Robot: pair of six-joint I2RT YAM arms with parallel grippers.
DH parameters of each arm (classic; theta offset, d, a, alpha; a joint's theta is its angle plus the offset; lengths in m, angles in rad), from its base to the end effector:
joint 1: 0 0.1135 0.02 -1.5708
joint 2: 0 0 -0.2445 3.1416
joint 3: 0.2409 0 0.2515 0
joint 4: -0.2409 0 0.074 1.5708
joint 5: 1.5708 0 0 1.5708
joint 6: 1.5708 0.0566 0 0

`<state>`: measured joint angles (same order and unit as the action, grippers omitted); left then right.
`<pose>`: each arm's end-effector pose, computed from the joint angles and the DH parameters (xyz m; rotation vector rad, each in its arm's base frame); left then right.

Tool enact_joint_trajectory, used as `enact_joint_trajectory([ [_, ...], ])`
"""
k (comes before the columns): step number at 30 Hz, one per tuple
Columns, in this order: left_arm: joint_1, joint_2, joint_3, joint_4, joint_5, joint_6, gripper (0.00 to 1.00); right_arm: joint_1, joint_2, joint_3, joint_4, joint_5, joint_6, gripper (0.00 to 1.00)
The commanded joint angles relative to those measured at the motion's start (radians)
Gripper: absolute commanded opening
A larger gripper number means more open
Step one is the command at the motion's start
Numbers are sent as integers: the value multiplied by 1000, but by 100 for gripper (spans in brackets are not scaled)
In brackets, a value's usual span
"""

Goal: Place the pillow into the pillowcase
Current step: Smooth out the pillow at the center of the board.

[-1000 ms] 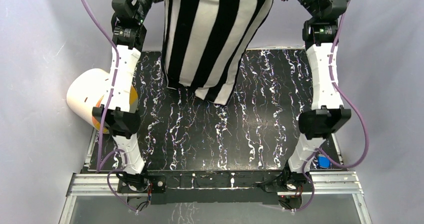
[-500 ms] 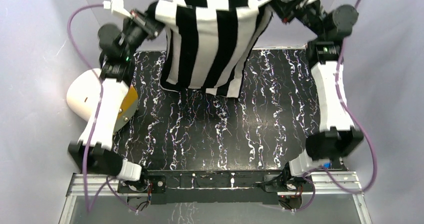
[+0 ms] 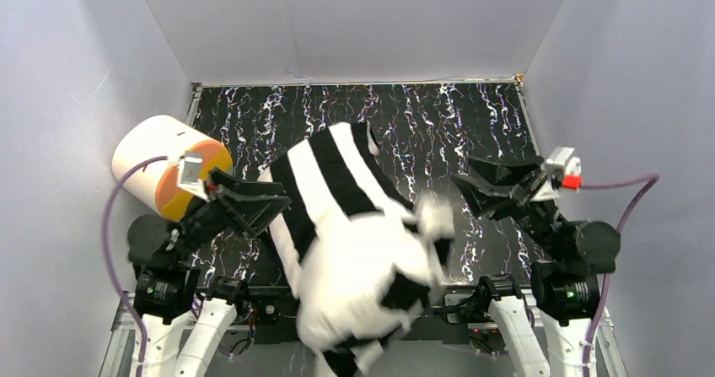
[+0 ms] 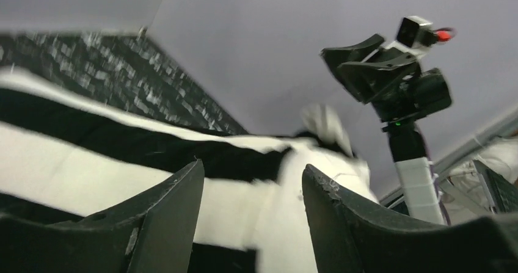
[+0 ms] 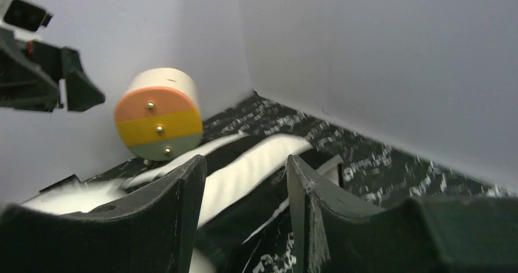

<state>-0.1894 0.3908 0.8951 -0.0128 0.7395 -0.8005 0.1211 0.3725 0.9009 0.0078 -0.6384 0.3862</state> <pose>0.0723 -0.0527 0.4318 0.3491 1.2673 -1.2516 0.0710 0.0426 0.4385 -0.4535 1.0918 0.7779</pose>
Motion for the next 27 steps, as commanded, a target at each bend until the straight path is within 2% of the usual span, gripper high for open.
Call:
enact_joint_trajectory([
  [1, -16, -12, -74, -291, -111, 90, 62, -3, 55, 18, -250, 225, 8, 61],
  [3, -23, -9, -91, -322, -143, 134, 68, -2, 104, 39, -302, 206, 21, 63],
  [6, -28, 16, -129, -327, -156, 200, 71, -1, 205, 57, -415, 160, 39, 71],
  [10, -30, 82, -177, -346, -186, 318, 73, -2, 309, 28, -550, 201, 116, 71],
  [13, -30, 158, -198, -348, -198, 384, 76, -3, 393, 9, -579, 141, 94, 72],
  [17, -33, 254, -253, -308, -204, 387, 77, 5, 505, -59, -531, 15, 70, 77],
  [21, -40, 361, -310, -199, -206, 341, 76, 72, 588, -147, -361, -11, 114, 77],
  [24, -51, 454, -321, -105, -239, 306, 71, 134, 686, -182, -221, -28, 152, 76],
  [27, -71, 564, -320, -18, -263, 283, 61, 181, 827, -161, -100, -65, 164, 72],
])
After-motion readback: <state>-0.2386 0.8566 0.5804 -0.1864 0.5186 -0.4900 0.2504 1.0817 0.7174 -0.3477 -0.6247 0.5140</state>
